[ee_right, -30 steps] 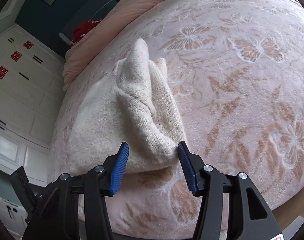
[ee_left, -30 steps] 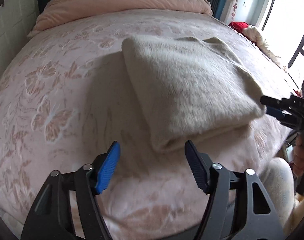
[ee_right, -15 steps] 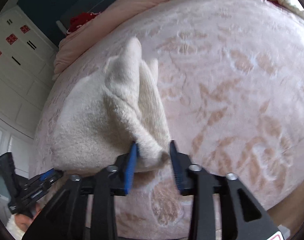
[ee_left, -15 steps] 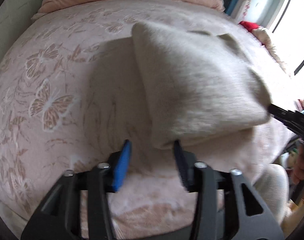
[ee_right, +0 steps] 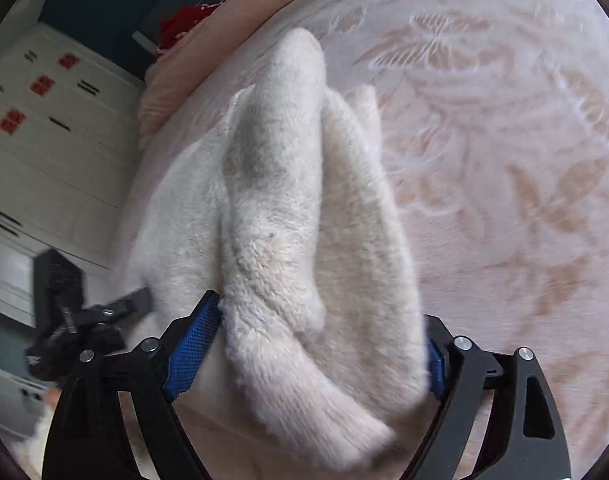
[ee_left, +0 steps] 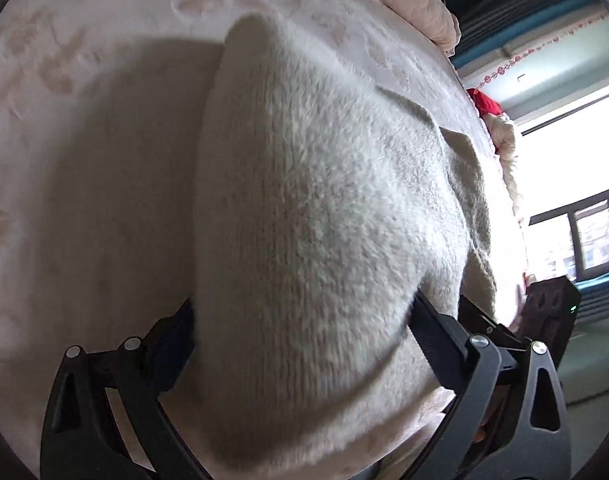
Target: Fold small clothes
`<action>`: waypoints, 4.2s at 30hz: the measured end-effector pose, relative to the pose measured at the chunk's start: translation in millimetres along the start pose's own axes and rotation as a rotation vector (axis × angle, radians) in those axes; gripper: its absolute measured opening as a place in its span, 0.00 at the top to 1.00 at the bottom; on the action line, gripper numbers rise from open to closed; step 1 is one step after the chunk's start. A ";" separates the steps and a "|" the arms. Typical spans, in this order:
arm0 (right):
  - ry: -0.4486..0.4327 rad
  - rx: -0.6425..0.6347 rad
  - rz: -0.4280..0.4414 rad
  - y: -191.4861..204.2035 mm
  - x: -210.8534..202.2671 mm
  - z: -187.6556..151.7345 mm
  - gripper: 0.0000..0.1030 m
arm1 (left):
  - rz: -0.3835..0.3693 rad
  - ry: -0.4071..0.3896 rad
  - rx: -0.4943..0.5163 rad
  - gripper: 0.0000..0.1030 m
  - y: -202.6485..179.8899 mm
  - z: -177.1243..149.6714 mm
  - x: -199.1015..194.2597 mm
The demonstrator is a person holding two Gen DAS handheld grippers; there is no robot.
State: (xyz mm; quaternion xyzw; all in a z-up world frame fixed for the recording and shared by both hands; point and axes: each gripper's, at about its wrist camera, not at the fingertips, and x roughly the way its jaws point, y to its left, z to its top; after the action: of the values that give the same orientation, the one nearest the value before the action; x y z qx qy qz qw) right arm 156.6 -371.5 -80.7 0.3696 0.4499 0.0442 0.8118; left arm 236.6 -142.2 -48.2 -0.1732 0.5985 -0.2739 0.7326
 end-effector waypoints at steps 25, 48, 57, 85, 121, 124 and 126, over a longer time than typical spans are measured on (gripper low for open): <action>-0.515 -0.169 0.067 159.8 -304.0 -69.0 0.69 | -0.229 -0.260 0.456 0.47 -190.5 -83.7 -226.8; -0.362 -0.448 0.207 312.4 -39.4 -20.2 0.65 | -0.026 -0.664 0.455 0.41 23.9 3.3 -333.1; -0.045 -0.218 -0.025 201.6 120.7 -90.9 0.49 | 0.141 -0.355 0.192 0.28 180.4 -20.2 -155.0; -0.216 -0.361 -0.263 248.7 51.7 -76.5 0.46 | 0.257 -0.447 0.152 0.11 181.8 -69.3 -166.7; -0.035 -0.229 -0.247 207.1 64.3 -99.1 0.34 | 0.354 -0.438 0.025 0.15 183.4 -79.7 -186.4; 0.068 -0.119 -0.160 187.4 91.2 -95.0 0.36 | 0.349 -0.387 -0.004 0.15 186.0 -75.7 -181.7; 0.085 -0.086 -0.100 183.5 101.0 -91.5 0.63 | 0.353 -0.353 -0.005 0.16 187.3 -71.6 -177.1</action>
State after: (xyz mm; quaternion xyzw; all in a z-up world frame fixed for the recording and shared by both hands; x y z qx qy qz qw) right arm 194.4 -146.7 -63.3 0.3093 0.4995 0.0386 0.8083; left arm 179.7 118.9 -34.6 -0.1131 0.4832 -0.1059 0.8617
